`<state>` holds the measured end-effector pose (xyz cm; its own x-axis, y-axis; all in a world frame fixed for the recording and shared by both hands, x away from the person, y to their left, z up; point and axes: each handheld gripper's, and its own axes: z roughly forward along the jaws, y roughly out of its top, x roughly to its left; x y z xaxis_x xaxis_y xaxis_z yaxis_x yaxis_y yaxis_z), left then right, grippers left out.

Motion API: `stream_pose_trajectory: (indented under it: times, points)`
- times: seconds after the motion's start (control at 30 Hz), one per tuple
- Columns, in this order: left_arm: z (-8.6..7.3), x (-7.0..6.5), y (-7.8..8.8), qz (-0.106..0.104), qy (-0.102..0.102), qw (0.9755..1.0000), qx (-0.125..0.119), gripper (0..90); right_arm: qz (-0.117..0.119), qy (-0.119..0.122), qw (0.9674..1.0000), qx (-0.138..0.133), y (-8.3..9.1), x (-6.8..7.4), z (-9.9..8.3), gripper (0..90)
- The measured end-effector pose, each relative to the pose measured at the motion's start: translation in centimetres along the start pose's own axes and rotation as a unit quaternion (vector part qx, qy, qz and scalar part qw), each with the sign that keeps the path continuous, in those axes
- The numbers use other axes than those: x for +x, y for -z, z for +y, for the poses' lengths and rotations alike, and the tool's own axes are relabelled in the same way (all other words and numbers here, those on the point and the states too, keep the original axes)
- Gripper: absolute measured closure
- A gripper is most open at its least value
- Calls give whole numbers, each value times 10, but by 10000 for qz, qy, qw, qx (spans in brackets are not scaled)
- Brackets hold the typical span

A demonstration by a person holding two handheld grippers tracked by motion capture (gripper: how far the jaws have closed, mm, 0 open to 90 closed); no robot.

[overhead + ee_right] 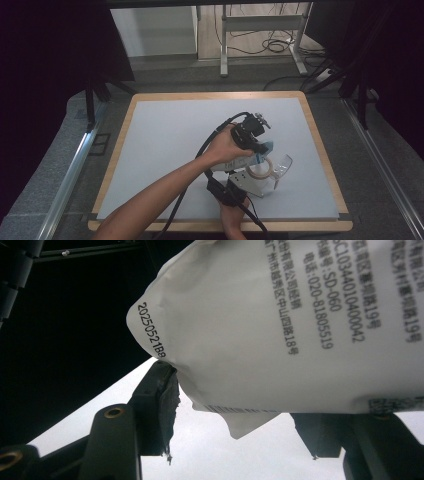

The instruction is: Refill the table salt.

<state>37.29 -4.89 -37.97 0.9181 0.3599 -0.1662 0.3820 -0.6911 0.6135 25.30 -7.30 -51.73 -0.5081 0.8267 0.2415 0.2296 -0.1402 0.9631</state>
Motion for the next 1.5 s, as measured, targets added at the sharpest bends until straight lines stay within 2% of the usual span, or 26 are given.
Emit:
stream_pose_trajectory:
  times: [0.6, 0.9, 0.97, 1.1, 1.5]
  points:
    - [-2, 4, 4, -1, 54, 10000, -51, 900, 8, 42, 10000, 7, -2, 3, 0, 413]
    - [2, 2, 2, 5, 16, 10000, 9, 900, 1, -64, 10000, -13, -2, 3, 2, 413]
    - [2, 2, 1, 12, 4, 10000, 38, 900, -13, -14, 10000, -37, -2, 1, 3, 413]
    - [4, 2, 0, 0, -21, 10000, 70, 900, -18, -78, 10000, -35, -1, 1, 3, 413]
    - [5, 1, 0, 13, -24, 10000, 86, 900, -27, -52, 10000, -51, -1, 0, 5, 414]
